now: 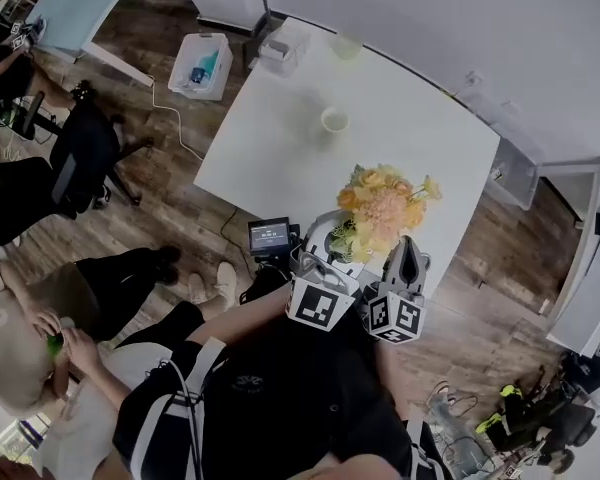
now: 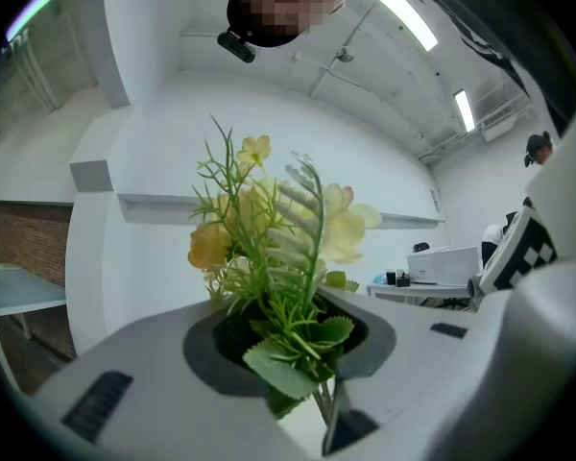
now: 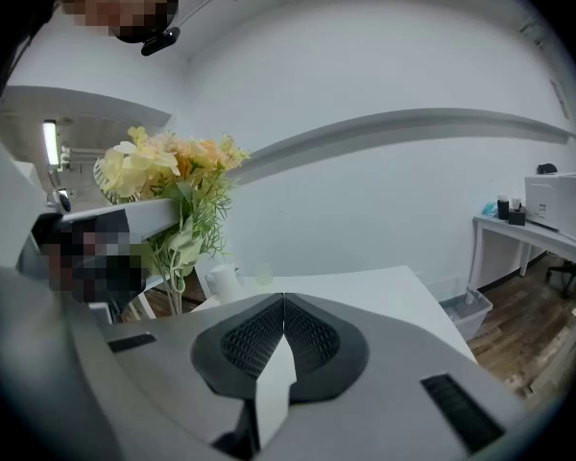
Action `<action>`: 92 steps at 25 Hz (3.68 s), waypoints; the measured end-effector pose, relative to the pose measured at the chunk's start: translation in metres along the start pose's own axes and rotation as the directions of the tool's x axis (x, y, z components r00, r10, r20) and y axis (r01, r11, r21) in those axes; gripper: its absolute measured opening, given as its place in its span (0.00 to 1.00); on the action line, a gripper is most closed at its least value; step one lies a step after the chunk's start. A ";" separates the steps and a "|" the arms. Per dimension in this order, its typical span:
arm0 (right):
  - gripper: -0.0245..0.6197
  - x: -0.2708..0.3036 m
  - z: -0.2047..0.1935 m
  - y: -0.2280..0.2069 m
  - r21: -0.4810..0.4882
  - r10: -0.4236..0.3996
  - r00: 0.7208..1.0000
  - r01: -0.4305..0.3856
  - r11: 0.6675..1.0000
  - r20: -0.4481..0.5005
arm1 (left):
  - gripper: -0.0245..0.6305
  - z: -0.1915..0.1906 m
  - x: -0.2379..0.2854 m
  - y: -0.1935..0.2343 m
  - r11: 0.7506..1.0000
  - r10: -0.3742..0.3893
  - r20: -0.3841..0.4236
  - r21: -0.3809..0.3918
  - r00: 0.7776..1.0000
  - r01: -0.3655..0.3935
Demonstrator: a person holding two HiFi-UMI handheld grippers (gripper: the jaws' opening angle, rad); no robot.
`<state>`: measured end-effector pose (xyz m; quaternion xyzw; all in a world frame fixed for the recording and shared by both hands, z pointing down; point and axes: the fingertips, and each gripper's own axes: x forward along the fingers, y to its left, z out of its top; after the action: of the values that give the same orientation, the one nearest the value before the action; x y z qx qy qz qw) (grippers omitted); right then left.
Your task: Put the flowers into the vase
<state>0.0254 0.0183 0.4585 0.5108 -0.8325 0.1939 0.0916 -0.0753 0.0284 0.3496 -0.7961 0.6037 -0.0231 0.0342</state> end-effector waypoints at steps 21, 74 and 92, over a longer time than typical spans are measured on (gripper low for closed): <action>0.06 0.054 -0.012 0.033 0.085 0.054 0.998 -0.055 0.995 0.009 | 0.26 0.043 -0.002 0.102 0.991 0.104 0.012 0.085 0.995 -0.105; 0.06 0.074 -0.037 0.088 0.062 -0.231 0.968 0.238 0.969 -0.101 | 0.26 -0.040 0.079 0.184 0.985 -0.052 0.192 0.171 0.980 0.019; 0.06 0.074 -0.038 0.090 0.033 -0.242 0.964 0.247 0.968 -0.111 | 0.26 -0.081 0.080 0.194 0.989 -0.009 0.159 0.148 0.987 -0.015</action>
<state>-0.0897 0.0101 0.4984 0.6005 -0.7524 0.2273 0.1469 -0.2467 -0.1026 0.4143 -0.7896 0.5970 -0.0043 0.1419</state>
